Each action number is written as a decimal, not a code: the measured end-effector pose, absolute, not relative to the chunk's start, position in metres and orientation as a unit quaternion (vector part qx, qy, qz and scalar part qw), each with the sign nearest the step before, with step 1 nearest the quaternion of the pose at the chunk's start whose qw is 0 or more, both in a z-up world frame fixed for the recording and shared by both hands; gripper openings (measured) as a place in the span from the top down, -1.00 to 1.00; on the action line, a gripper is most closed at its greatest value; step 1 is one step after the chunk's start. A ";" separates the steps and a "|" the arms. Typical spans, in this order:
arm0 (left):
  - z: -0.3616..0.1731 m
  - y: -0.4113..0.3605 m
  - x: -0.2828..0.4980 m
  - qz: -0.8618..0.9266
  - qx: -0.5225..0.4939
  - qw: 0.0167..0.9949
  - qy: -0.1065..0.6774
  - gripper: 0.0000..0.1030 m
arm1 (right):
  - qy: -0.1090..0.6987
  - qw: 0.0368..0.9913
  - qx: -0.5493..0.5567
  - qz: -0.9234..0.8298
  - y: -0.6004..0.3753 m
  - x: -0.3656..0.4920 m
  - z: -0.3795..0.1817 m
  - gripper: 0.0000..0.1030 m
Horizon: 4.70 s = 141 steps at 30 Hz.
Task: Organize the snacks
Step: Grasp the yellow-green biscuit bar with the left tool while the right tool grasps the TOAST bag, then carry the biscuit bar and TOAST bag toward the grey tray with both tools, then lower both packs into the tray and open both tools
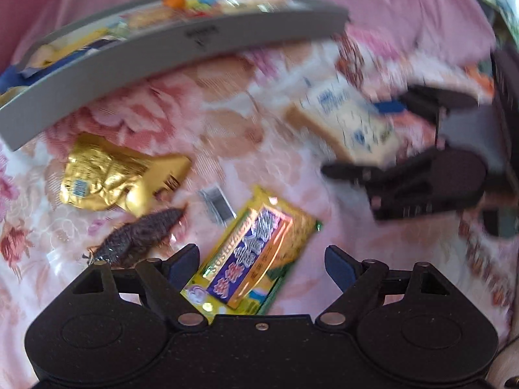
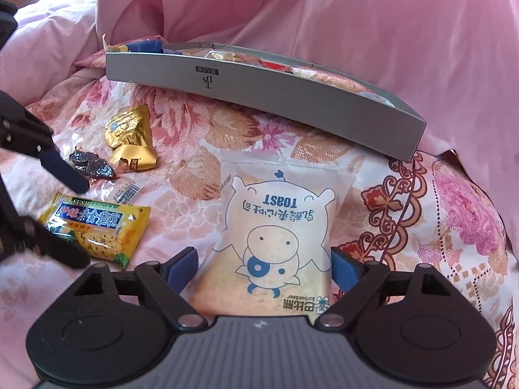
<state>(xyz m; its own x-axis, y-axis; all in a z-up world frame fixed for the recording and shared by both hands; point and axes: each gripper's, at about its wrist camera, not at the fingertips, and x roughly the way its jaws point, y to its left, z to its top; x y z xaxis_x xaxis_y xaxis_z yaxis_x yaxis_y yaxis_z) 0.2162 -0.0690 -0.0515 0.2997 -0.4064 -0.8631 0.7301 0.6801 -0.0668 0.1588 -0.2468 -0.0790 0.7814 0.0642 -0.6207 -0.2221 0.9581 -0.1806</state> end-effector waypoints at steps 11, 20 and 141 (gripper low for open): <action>-0.056 -0.058 0.195 -0.314 0.110 0.799 0.500 -0.26 | 0.360 0.918 -0.134 0.099 -0.249 0.152 -0.069 -0.52; -0.063 -0.071 0.179 -0.266 0.090 0.839 0.467 -0.33 | 0.378 0.910 -0.131 0.109 -0.249 0.142 -0.067 -0.64; 0.050 -0.104 0.327 -0.077 -0.021 0.962 0.263 0.05 | 0.131 0.986 -0.101 0.018 -0.280 0.274 0.028 -0.28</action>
<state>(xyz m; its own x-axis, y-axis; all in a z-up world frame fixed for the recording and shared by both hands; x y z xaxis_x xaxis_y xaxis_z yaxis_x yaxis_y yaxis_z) 0.3267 -0.1039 0.0502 0.8500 -0.1599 -0.5019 0.1379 0.9871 -0.0809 0.2736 -0.2797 0.0278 0.9651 0.0081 -0.2616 -0.0609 0.9790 -0.1944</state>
